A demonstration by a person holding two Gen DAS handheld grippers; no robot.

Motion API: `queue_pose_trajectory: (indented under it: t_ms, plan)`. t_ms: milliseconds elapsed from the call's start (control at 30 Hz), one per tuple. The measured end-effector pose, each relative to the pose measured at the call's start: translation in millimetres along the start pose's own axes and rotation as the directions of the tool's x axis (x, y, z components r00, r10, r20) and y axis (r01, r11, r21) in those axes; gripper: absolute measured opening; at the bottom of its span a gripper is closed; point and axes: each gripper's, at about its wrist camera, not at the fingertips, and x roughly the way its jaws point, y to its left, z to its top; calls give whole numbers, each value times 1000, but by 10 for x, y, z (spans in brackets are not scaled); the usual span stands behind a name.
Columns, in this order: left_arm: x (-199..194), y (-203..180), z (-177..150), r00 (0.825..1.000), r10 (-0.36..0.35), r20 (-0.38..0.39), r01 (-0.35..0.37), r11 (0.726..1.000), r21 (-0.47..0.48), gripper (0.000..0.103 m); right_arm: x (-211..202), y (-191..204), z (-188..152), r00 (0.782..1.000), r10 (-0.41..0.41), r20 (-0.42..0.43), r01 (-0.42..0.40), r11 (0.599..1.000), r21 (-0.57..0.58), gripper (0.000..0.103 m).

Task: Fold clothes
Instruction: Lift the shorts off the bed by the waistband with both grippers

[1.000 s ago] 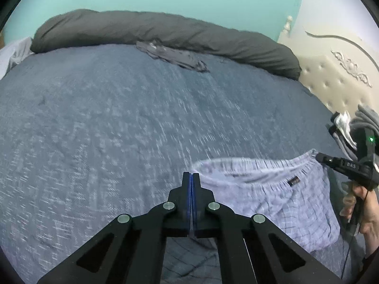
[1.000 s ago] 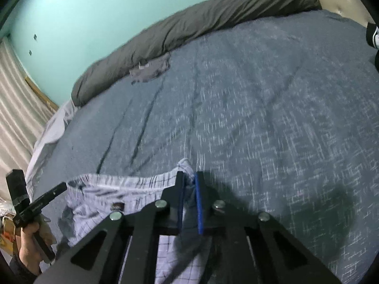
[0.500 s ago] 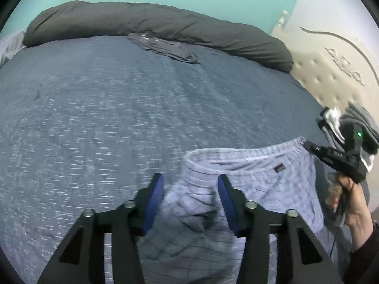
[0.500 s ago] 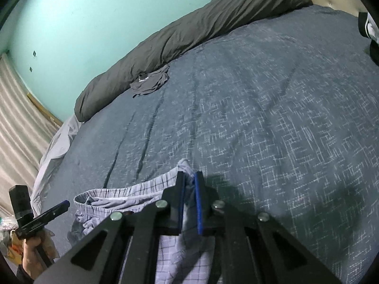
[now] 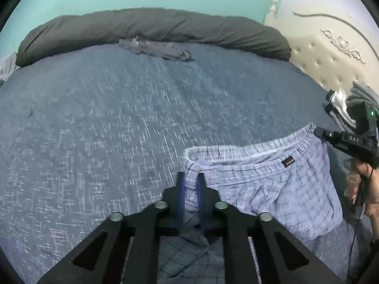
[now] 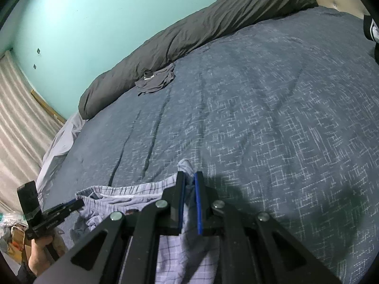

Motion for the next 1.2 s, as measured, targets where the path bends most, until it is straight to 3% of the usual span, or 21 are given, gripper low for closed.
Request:
queue_pose_trajectory:
  t_ms: [200,367,500,1000,1200]
  plan:
    - [-453,67,162,994,-3,107,7,999,-39,7,-165,271,12,999,40,29,-38,997,-59,7]
    - [-934,173,207,987,-1,162,16,995,-95,7,-608,606,33,987,120,107,-110,989,-98,7]
    - [-1438,87,305,979,10,204,3,998,-68,7,-1012,924,122,974,165,156,-142,979,-148,7]
    - [-3239,-291,577,922,-8,386,15,1000,-16,7,-2624,1946,312,928,251,274,-162,937,-310,7]
    - [-3454,-301,546,932,-29,361,38,999,-19,7,-2906,2145,235,932,241,270,-142,930,-338,7]
